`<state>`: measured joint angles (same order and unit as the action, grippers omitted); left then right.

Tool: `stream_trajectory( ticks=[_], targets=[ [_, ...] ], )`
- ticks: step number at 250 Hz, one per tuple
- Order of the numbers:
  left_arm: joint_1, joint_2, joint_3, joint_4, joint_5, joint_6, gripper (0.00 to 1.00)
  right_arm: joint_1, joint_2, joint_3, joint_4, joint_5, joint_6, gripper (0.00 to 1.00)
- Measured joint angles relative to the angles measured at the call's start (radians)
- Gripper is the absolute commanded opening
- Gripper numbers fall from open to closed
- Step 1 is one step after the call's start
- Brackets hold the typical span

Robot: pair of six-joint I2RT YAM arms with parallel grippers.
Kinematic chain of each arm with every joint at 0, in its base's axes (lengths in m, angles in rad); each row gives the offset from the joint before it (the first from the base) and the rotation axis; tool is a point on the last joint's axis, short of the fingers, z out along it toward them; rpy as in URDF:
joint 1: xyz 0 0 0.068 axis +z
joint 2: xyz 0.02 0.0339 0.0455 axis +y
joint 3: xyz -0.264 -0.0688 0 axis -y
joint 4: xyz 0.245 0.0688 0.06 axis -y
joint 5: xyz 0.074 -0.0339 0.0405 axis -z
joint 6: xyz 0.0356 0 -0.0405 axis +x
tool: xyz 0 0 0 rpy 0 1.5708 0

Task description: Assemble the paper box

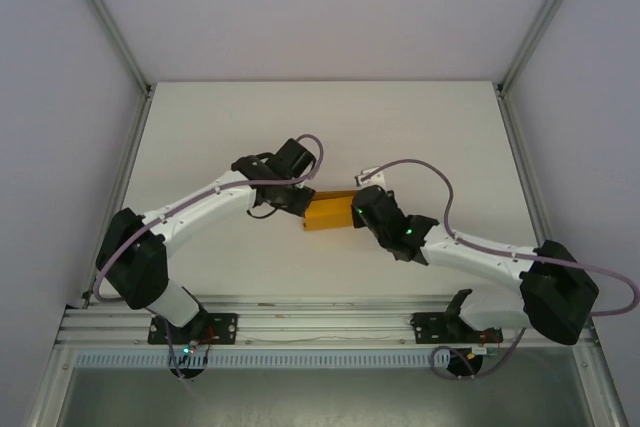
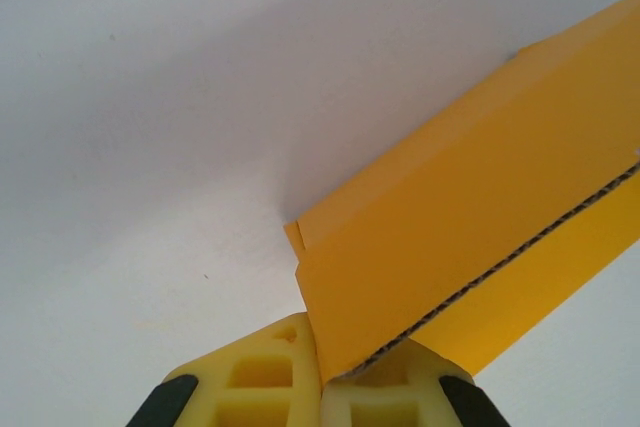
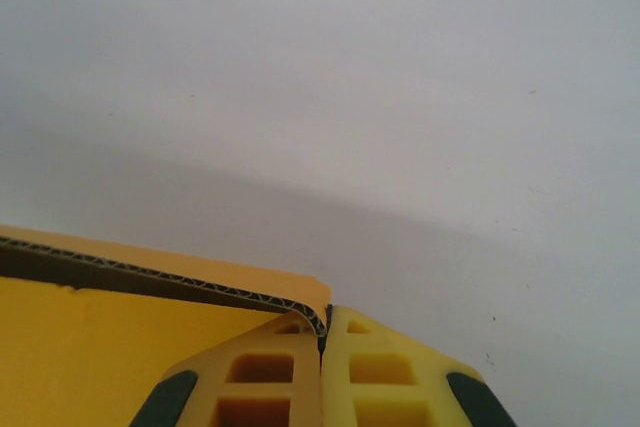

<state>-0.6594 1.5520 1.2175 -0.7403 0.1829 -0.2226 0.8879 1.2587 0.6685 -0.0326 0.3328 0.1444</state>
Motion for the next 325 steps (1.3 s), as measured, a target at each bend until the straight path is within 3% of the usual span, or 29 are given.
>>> stream_trajectory(
  ticks=[46,82,99,113,226,325],
  targets=[
    [0.01,0.019,0.03,-0.053,0.042,-0.108,0.02,0.06,0.059,0.041,-0.035,0.132,0.056,0.0],
    [0.047,0.019,0.03,-0.052,0.119,-0.191,0.02,0.077,0.077,0.055,-0.051,0.166,0.101,0.0],
    [0.06,0.019,0.03,-0.051,0.14,-0.217,0.14,0.081,0.078,0.055,-0.049,0.165,0.122,0.0],
    [0.064,0.019,0.03,-0.052,0.151,-0.235,0.15,0.085,0.078,0.055,-0.05,0.166,0.139,0.0],
    [0.064,0.019,0.03,-0.05,0.157,-0.252,0.28,0.085,0.08,0.054,-0.05,0.164,0.178,0.0],
    [0.064,0.018,0.071,-0.088,0.131,-0.251,0.26,0.085,0.083,0.054,-0.05,0.165,0.182,0.0]
  ],
)
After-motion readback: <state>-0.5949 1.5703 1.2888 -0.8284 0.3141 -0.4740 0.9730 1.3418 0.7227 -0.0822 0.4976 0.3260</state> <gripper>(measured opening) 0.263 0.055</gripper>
